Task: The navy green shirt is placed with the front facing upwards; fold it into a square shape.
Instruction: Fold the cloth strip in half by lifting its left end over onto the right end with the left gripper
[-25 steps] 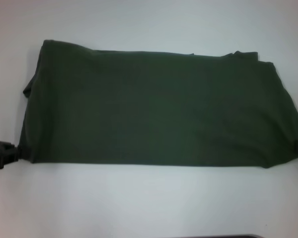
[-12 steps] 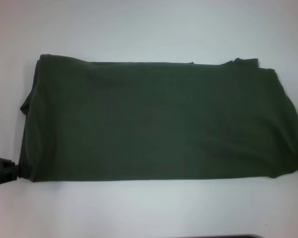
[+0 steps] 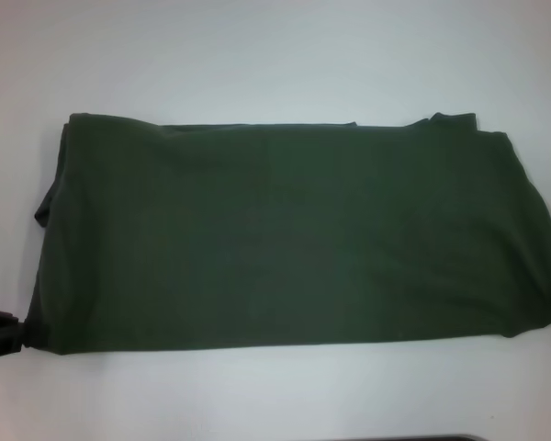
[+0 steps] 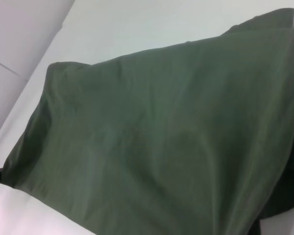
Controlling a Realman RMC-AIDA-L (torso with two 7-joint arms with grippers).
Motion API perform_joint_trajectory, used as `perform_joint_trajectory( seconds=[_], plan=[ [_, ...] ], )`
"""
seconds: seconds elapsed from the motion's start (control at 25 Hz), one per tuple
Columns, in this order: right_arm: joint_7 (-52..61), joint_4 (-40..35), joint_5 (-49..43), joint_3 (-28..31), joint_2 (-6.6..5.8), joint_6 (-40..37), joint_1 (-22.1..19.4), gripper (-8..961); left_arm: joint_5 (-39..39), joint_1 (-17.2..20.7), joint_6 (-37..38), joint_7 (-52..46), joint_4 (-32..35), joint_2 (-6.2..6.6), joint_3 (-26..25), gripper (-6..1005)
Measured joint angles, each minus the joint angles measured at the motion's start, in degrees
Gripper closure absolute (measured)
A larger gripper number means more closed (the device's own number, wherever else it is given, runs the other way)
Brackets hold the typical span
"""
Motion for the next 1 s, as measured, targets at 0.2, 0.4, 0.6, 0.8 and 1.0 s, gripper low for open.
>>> perform_joint_trajectory(
  seconds=[0.2,0.4,0.6,0.8,1.0],
  plan=[
    [0.07,0.01,-0.52,-0.12,0.09,-0.02,0.02,865,0.27,0.00,0.11,0.01,0.09,-0.04,0.09,994],
    [0.12,0.03,-0.97,0.15,0.16,-0.06,0.15,858,0.70,0.01,0.04,0.00,0.10,0.00,0.02,992],
    [0.34,0.03,-1.01,0.25,0.18,0.48,0.72,851,1.14,-0.38,-0.30,-0.01,0.02,-0.15,-0.05,987],
    [0.63,0.03,-1.04,0.36,0.01,0.45,1.10,843,1.15,-0.57,-0.32,-0.24,0.00,-0.26,-0.06,981],
    [1.19,-0.14,-0.95,2.18,-0.73,0.04,1.63,836,1.14,-1.20,-0.44,-1.49,-0.01,-0.05,-0.06,958]
  ],
)
